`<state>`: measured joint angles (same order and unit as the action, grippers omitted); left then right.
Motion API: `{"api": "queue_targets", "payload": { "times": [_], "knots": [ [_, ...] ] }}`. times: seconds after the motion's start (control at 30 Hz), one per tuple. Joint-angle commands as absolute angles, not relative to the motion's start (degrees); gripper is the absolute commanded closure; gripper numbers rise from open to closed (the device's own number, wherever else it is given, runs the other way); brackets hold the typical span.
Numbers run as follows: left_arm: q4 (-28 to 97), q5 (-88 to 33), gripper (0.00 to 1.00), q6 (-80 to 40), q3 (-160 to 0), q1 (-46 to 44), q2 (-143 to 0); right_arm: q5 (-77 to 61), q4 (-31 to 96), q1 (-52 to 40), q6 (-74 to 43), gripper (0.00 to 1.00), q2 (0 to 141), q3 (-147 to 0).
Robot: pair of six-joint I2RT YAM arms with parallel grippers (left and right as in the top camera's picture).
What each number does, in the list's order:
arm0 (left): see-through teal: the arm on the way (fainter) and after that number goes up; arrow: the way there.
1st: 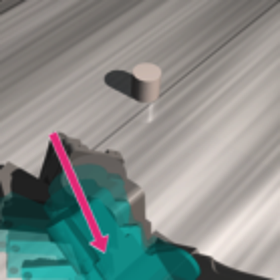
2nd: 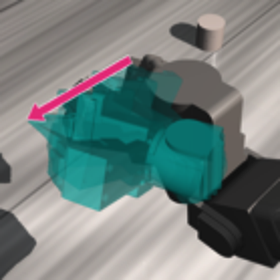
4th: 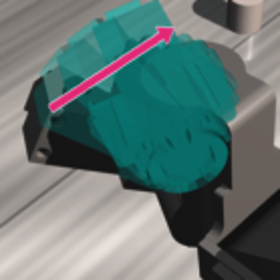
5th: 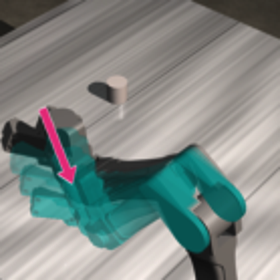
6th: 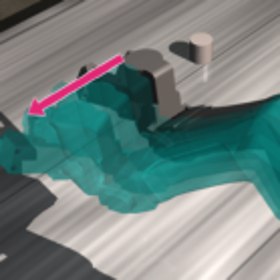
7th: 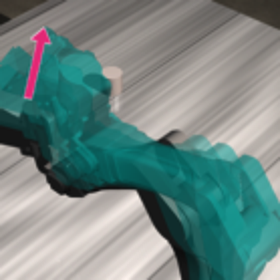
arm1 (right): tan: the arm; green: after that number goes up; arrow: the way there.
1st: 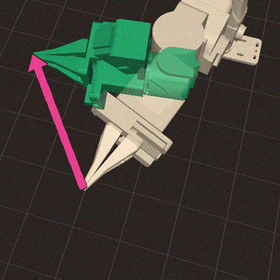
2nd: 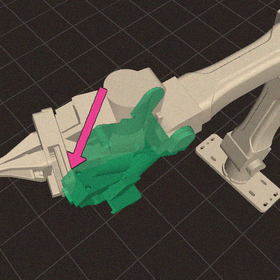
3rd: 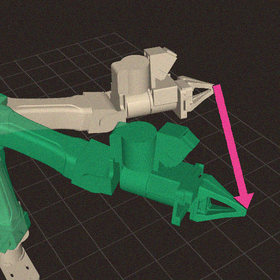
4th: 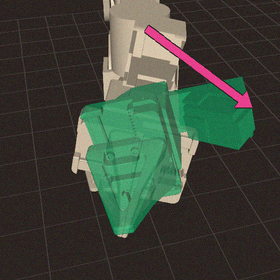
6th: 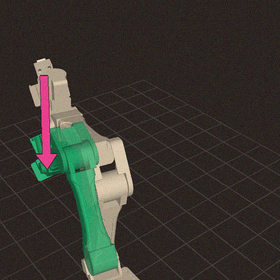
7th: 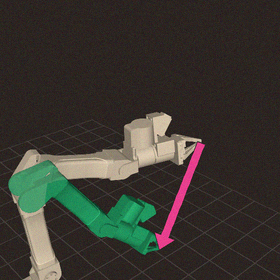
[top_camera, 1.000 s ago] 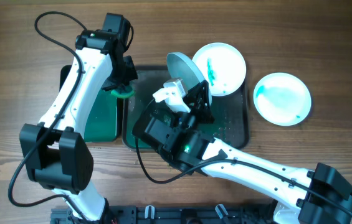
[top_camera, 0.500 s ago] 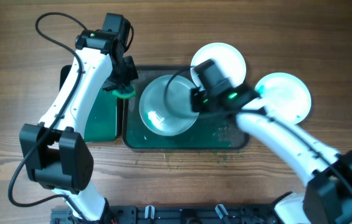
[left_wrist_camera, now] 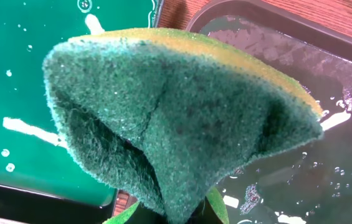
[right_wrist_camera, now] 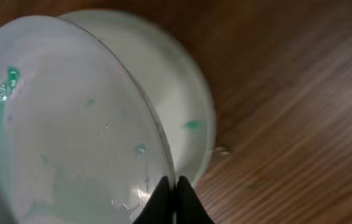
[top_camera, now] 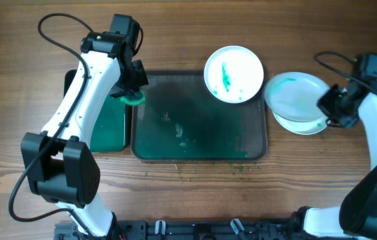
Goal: Clean dirty plates on tray and stack at the side
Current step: 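Carry the plate with right gripper and stack it on the cleaned plate, then reach right gripper to the last white plate and grasp its rim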
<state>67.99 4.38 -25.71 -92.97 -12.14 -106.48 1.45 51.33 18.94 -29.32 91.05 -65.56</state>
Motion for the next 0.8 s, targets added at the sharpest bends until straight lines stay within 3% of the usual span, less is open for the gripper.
{"api": "queue_targets", "payload": {
  "times": [0.0, 0.17, 0.27, 0.37, 0.5, 0.77],
  "knots": [
    [68.0, 3.9, 0.96, -24.6, -93.6, -12.1, -106.2, 8.1, 48.4, 19.9, -30.4, 0.96, 89.5, -61.4],
    [68.0, 3.9, 0.96, -24.6, -93.6, -12.1, -106.2, 7.5, 41.0, 19.5, -29.8, 0.94, 89.6, -56.1],
    [68.0, 3.9, 0.96, -24.6, -93.6, -12.1, -106.2, 5.4, 40.7, 19.5, -26.7, 0.69, 89.6, -55.5],
    [68.0, 3.9, 0.96, -24.6, -93.6, -12.1, -106.2, -1.5, 41.1, 19.5, -21.2, 0.57, 89.6, -57.1],
    [67.9, 3.9, 0.96, -24.6, -93.6, -12.1, -106.2, -20.0, 39.6, 18.8, -13.3, 0.53, 89.6, -61.0],
    [67.6, 3.9, 0.96, -24.6, -93.6, -12.1, -106.2, -15.2, 27.0, 2.8, -15.4, 0.47, 92.9, -62.8]
  ]
}}
